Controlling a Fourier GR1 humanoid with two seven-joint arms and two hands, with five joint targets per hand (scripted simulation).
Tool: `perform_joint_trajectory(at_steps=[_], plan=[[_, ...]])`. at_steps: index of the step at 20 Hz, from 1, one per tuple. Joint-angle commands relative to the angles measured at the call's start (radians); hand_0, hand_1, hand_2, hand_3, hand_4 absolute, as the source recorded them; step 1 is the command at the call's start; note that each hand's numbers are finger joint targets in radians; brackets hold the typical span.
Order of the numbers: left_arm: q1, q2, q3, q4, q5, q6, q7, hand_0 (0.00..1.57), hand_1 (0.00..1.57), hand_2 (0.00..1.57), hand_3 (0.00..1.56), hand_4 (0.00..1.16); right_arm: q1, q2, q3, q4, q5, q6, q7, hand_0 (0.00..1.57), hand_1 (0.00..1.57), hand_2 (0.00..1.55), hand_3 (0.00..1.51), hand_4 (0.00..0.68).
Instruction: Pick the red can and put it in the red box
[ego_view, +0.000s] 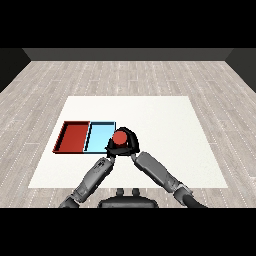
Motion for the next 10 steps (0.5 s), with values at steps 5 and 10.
perform_joint_trajectory(at_steps=[5, 10], plan=[[-0.009, -0.015, 0.015, -0.010, 0.002, 0.049, -0.031, 1.57, 1.57, 1.53, 1.44, 1.04, 0.073, 0.010, 0.005, 0.006, -0.103, 0.048, -0.114, 1.42, 1.42, 1.41, 1.36, 0.474], [-0.023, -0.015, 0.033, -0.011, -0.030, 0.063, -0.024, 1.57, 1.57, 1.53, 1.45, 1.12, 0.036, -0.002, 0.001, -0.044, 0.067, 0.014, 0.062, 0.00, 0.00, 0.00, 0.00, 0.000]])
